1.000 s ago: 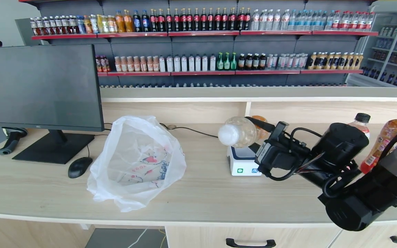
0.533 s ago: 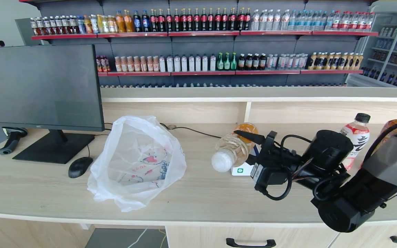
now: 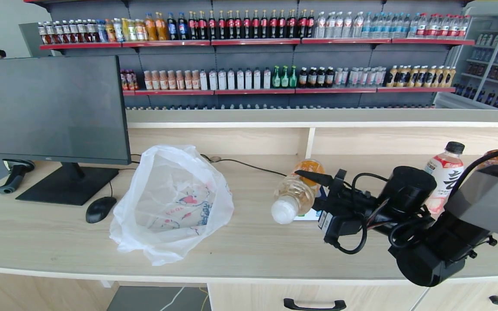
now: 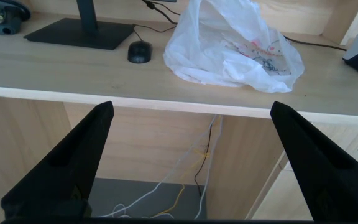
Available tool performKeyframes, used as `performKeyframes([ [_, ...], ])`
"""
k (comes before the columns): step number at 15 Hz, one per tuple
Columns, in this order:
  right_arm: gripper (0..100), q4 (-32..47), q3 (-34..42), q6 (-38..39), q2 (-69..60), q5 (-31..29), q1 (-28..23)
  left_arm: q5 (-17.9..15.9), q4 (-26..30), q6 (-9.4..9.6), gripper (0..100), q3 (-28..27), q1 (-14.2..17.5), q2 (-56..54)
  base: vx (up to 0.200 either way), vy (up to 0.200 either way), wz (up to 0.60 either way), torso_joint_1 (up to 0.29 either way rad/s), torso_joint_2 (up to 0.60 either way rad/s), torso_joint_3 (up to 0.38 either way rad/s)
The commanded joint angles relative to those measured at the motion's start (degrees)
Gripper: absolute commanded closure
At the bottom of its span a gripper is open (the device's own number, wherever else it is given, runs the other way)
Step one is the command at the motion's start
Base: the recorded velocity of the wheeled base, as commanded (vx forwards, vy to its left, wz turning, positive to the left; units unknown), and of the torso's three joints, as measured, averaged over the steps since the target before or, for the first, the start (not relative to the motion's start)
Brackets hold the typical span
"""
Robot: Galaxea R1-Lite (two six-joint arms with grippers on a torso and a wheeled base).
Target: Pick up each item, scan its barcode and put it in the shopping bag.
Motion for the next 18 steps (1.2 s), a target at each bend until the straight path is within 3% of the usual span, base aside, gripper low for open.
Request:
performKeyframes([
  [1, 100, -0.06, -0.12, 0.12, 0.31, 0.02, -0.09, 0.00, -0.01, 0.00, 0, 0.00, 0.00, -0.02, 0.000, 0.000, 0.00, 0.000, 0.00, 0.000],
  [18, 100, -0.06, 0.93, 0.12, 1.72, 1.43, -2.37, 0.00, -0.01, 0.00, 0, 0.00, 0.09, -0.02, 0.000, 0.000, 0.00, 0.000, 0.00, 0.000],
])
